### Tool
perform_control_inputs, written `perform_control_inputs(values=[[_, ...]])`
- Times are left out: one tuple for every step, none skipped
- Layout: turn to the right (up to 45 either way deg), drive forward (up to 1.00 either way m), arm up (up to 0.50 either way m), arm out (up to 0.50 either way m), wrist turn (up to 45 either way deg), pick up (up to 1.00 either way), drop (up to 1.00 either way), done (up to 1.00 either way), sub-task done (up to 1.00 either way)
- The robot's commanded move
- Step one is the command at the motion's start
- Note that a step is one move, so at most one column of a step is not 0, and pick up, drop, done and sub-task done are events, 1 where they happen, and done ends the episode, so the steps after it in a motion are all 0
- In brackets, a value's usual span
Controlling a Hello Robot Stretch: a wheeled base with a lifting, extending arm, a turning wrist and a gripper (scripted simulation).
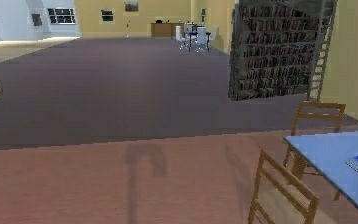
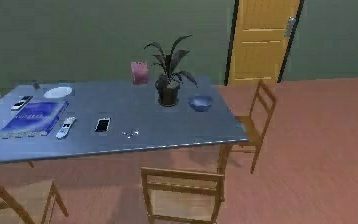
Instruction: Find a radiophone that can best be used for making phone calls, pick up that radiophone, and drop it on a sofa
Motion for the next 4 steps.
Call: perform_control_inputs(values=[[45.0, 0.0, 0.0, 0.0, 0.0, 0.0, 0.0, 0.0, 0.0], [45.0, 0.0, 0.0, 0.0, 0.0, 0.0, 0.0, 0.0, 0.0], [0.0, 0.3, 0.0, 0.0, 0.0, 0.0, 0.0, 0.0, 0.0], [-45.0, 0.0, 0.0, 0.0, 0.0, 0.0, 0.0, 0.0, 0.0]])
